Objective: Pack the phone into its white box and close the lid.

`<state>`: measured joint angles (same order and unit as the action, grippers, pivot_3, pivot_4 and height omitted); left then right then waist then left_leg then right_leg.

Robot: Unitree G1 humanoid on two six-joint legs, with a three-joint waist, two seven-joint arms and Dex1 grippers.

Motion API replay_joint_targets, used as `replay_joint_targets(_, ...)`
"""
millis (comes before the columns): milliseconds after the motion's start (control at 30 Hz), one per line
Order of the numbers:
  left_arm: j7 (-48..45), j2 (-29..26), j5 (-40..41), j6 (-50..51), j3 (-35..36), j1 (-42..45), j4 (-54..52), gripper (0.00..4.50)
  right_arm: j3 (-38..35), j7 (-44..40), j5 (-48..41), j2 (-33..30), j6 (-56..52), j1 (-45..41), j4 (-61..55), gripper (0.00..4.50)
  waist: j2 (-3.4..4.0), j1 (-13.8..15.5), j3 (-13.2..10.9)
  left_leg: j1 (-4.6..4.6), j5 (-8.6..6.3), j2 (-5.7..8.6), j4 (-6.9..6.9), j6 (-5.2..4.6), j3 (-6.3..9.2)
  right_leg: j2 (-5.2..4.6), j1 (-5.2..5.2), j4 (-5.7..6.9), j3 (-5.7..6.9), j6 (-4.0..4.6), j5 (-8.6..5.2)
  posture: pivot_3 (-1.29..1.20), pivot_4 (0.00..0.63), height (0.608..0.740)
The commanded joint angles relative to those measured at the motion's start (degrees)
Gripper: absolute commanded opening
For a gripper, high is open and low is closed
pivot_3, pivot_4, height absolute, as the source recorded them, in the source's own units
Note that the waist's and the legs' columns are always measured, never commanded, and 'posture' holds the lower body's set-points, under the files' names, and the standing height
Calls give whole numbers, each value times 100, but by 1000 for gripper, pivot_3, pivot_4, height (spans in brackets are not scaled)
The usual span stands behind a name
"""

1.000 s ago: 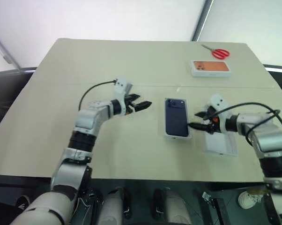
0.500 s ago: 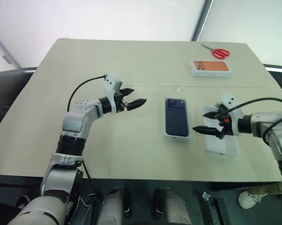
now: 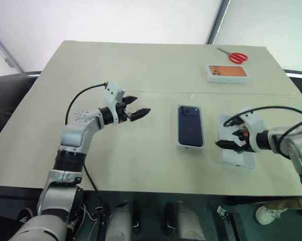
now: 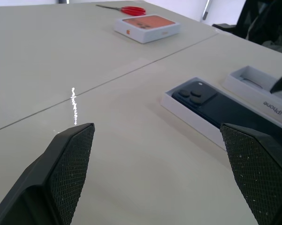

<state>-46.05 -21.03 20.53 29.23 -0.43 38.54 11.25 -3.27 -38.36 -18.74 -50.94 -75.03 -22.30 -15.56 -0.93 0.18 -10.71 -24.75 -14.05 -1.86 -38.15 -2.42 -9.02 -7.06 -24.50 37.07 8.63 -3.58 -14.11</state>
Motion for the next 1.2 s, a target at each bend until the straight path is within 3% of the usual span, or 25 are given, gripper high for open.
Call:
replay_joint_targets(33,65,69,10,-56,23,71,-57,4500,-362,717,134,509,-448,-302,-271,4478,0,0,0,0,1,-1,-2,1,0,2,0,0,0,0,0,0,150,738)
replay_joint_targets(167,129,141,-41,-94,-4,139,45,4500,-586,1170,121,1016,-915,-544,-292,4478,1,12,1,-1,1,-1,-1,2,0,5,-2,2,-1,0,0,0,150,738)
replay_joint_targets(300,177,168,-65,-119,-16,159,76,4500,-510,1236,35,928,-982,-514,-357,4478,1,52,1,-10,1,0,-2,0,1,6,-7,1,0,0,0,0,150,738)
replay_joint_targets(433,203,167,-28,-40,22,112,46,4500,-281,1061,-116,614,-941,-342,-567,3261,2,42,1,-13,0,0,-4,-1,1,7,-8,0,0,0,0,0,150,738)
replay_joint_targets(800,281,180,-60,-33,-9,80,10,4500,-488,988,-474,744,-1478,-457,-652,3261,1,35,1,-13,0,-3,-3,-2,2,13,-9,0,-1,0,0,0,150,738)
replay_joint_targets(933,320,215,-44,45,-27,80,-26,4500,-1164,1675,-896,1270,-1747,-976,-245,3261,2,31,1,-14,0,-3,-4,-2,3,13,-10,1,-2,1,0,0,150,738)
replay_joint_targets(1200,415,337,-23,81,5,164,9,4500,-1070,3240,-1495,1294,-1747,-1160,-80,3261,2,42,1,-21,1,-2,-4,-1,3,12,-13,1,-1,1,0,0,150,738)
